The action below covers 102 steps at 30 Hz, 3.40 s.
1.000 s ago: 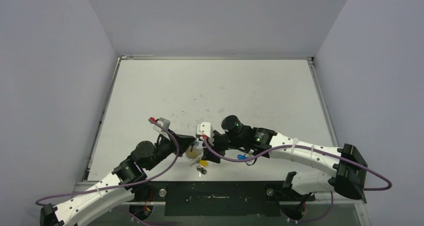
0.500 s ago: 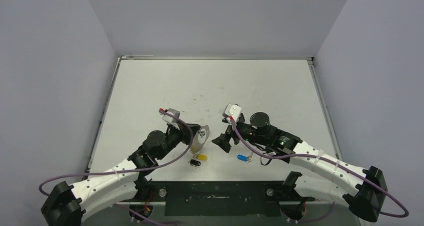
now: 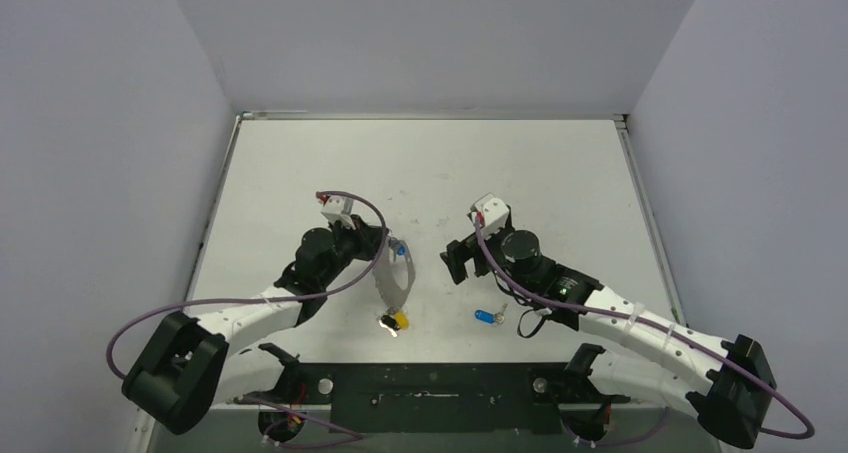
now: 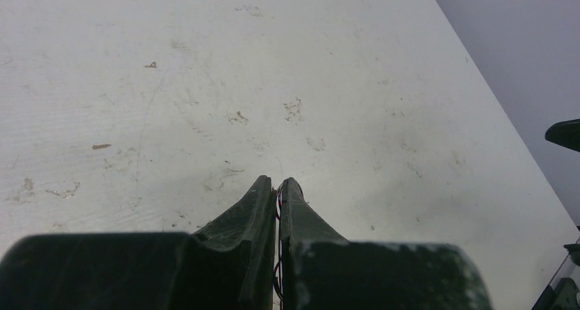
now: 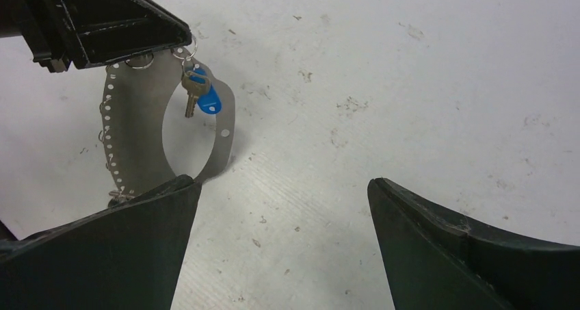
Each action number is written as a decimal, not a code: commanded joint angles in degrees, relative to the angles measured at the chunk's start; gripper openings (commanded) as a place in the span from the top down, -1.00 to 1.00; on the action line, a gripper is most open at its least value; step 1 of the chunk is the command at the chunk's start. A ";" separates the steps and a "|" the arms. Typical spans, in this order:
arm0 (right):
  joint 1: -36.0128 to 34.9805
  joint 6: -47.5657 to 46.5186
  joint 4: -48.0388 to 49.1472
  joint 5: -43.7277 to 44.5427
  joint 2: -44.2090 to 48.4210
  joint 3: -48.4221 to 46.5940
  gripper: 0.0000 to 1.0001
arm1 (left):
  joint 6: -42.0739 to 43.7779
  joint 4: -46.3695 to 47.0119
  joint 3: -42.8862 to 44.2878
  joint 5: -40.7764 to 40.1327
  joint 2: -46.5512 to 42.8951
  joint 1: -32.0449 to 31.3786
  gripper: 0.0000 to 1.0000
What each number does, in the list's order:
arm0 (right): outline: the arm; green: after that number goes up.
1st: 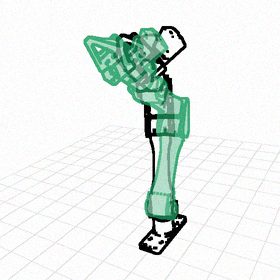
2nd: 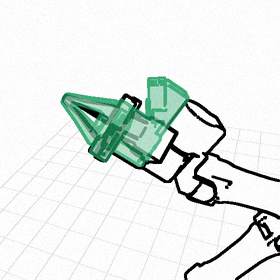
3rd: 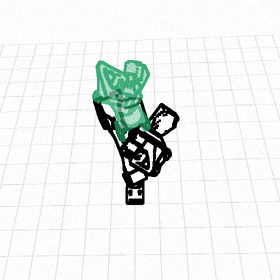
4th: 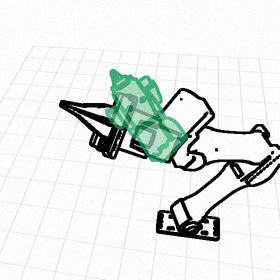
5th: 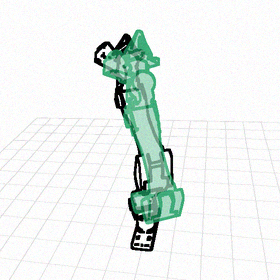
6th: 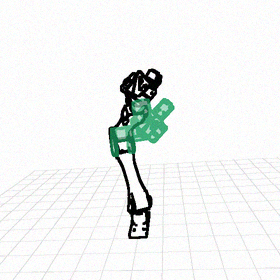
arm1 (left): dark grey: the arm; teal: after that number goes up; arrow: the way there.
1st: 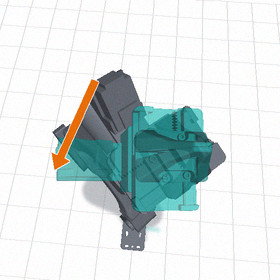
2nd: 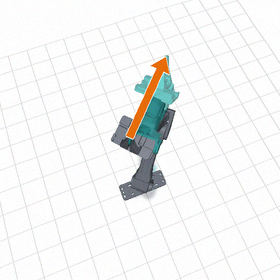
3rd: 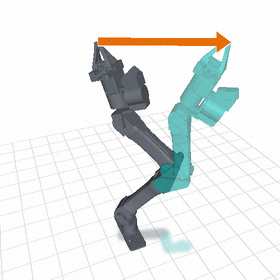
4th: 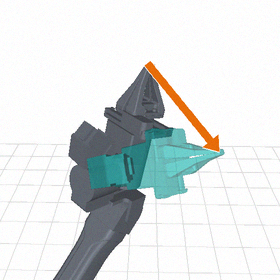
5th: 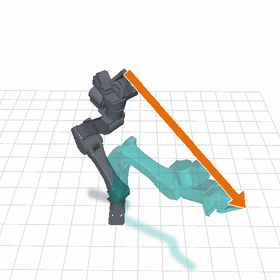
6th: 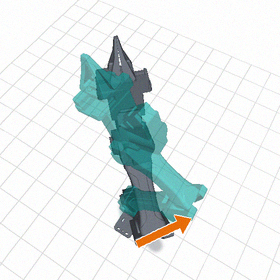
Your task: Put the keys on the keyring
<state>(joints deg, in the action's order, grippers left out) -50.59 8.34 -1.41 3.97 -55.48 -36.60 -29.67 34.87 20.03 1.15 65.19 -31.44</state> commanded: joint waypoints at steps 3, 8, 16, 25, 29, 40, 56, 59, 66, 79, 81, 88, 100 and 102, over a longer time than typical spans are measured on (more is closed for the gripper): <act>0.58 4.52 2.53 4.35 -2.70 -0.56 -1.00 | 2.44 7.34 1.99 3.96 8.68 0.63 1.00; 0.81 4.45 3.18 2.95 -5.88 -1.63 -1.00 | 5.53 6.59 6.30 6.25 12.93 1.13 0.13; 0.84 4.41 -0.12 3.16 -12.47 -5.43 -1.00 | 9.08 -7.89 10.64 1.79 6.12 2.24 -0.68; 0.33 -0.94 3.68 0.64 -21.96 -9.42 -0.97 | 4.65 -22.77 3.63 -0.59 -9.64 3.09 -0.69; -0.30 -8.41 5.10 -4.15 -27.37 -12.40 -0.95 | 1.44 -29.19 0.27 -2.96 -16.34 3.43 -0.68; -1.86 -13.50 10.70 -14.47 -39.94 -21.01 -0.79 | -4.48 -41.89 -2.19 -1.56 -23.50 7.18 -0.63; 0.35 -4.13 12.05 -10.35 -39.46 -19.17 -0.66 | -20.60 -27.11 5.57 14.42 2.33 14.90 -0.28; 0.74 -3.31 12.04 -9.30 -37.40 -16.61 -0.67 | -22.43 -25.21 7.65 15.14 7.71 15.07 -0.16; 1.10 -2.43 11.26 -6.72 -33.07 -11.98 -0.67 | -26.82 -20.78 10.02 14.50 17.65 15.27 0.20; 1.42 -2.98 9.95 -6.61 -33.56 -12.42 -0.64 | -28.91 -16.74 11.13 18.01 24.31 15.18 0.66; 1.44 -3.23 9.91 -6.76 -33.65 -12.42 -0.64 | -29.03 -16.71 11.06 18.27 24.31 15.18 0.67; 1.44 -3.84 9.59 -6.75 -33.94 -12.70 -0.64 | -29.93 -19.03 10.21 17.49 22.50 14.80 0.37; 1.45 -4.38 8.90 -6.72 -34.25 -13.06 -0.64 | -31.57 -16.49 10.38 19.05 24.86 12.93 0.50; 1.46 -4.30 8.92 -6.74 -34.32 -13.10 -0.64 | -31.18 -17.06 10.27 18.45 24.12 12.74 0.58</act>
<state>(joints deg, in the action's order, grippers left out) -49.47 4.58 6.72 -3.33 -89.69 -47.77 -60.86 16.10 29.93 19.84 90.15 -18.11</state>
